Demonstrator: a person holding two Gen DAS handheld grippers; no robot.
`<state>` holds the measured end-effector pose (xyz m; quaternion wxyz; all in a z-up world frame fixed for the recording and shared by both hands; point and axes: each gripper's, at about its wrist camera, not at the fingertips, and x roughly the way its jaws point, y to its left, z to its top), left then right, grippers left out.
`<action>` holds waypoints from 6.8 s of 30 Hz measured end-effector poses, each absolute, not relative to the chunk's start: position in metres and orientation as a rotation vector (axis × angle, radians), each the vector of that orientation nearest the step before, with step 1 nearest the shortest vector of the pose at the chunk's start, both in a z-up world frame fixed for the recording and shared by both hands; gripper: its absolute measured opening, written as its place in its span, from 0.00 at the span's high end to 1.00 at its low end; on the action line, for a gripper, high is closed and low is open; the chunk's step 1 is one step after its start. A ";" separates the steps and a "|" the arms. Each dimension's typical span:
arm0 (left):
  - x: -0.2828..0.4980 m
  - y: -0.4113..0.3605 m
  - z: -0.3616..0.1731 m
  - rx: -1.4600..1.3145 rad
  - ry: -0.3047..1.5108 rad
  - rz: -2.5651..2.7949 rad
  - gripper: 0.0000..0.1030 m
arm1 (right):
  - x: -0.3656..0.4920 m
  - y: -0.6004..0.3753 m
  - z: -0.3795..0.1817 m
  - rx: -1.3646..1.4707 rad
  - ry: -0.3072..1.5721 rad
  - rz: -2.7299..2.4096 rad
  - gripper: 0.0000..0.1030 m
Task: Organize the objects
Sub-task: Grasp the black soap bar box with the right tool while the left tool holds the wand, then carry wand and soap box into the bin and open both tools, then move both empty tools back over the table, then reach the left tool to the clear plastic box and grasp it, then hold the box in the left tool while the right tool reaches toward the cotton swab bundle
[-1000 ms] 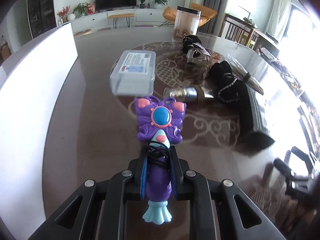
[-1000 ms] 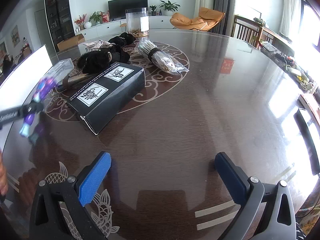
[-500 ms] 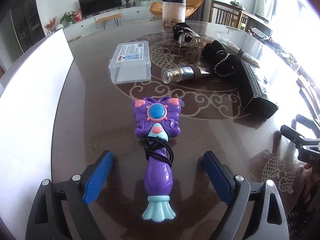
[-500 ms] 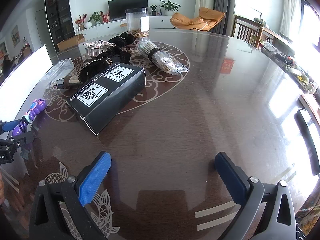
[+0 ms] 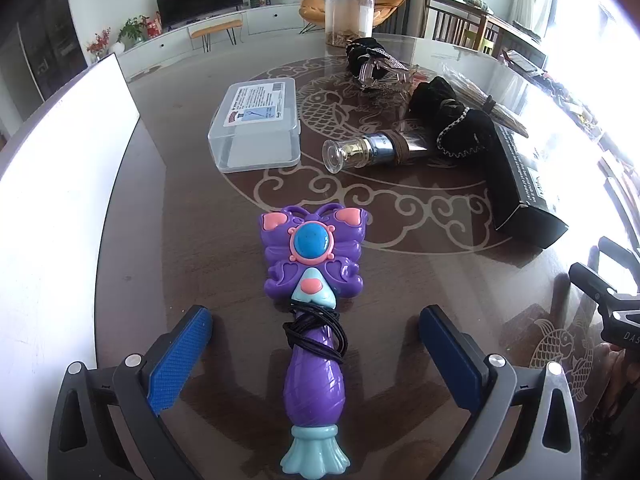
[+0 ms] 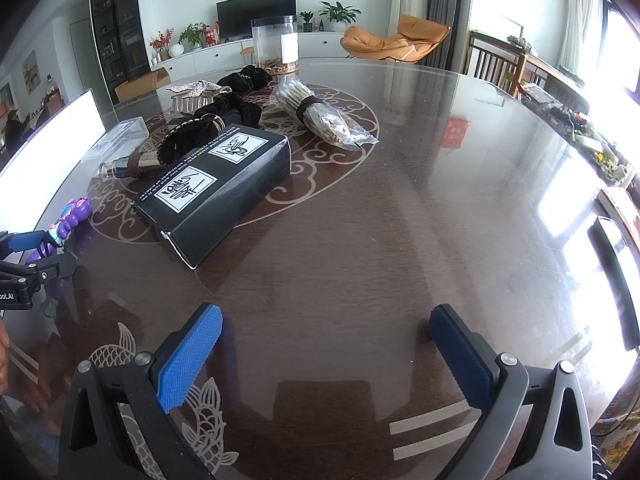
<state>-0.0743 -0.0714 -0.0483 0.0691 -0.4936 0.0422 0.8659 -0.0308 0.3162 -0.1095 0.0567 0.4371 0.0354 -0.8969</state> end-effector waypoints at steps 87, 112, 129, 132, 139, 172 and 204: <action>0.074 -0.299 0.092 -1.251 -0.678 3.146 0.16 | 0.004 0.030 0.048 0.882 0.227 -2.230 0.00; -0.047 -0.055 -0.031 -1.457 -0.175 2.699 0.01 | -0.017 0.291 -0.102 1.351 0.058 -2.720 0.00; -0.059 -0.058 -0.041 -1.482 0.001 2.765 0.00 | -0.023 0.288 -0.104 1.384 0.116 -2.688 0.00; -0.060 -0.056 -0.041 -1.482 -0.001 2.771 0.00 | -0.022 0.288 -0.104 1.417 0.117 -2.668 0.00; -0.061 -0.056 -0.043 -1.482 -0.001 2.772 0.00 | -0.053 0.278 -0.103 1.508 0.148 -2.588 0.00; -0.238 -0.110 -0.024 -1.634 -0.121 2.709 0.41 | -0.055 0.280 -0.106 1.325 0.132 -2.676 0.00; -0.066 -0.073 -0.048 -1.479 0.010 2.760 0.00 | -0.055 0.280 -0.106 1.323 0.133 -2.678 0.00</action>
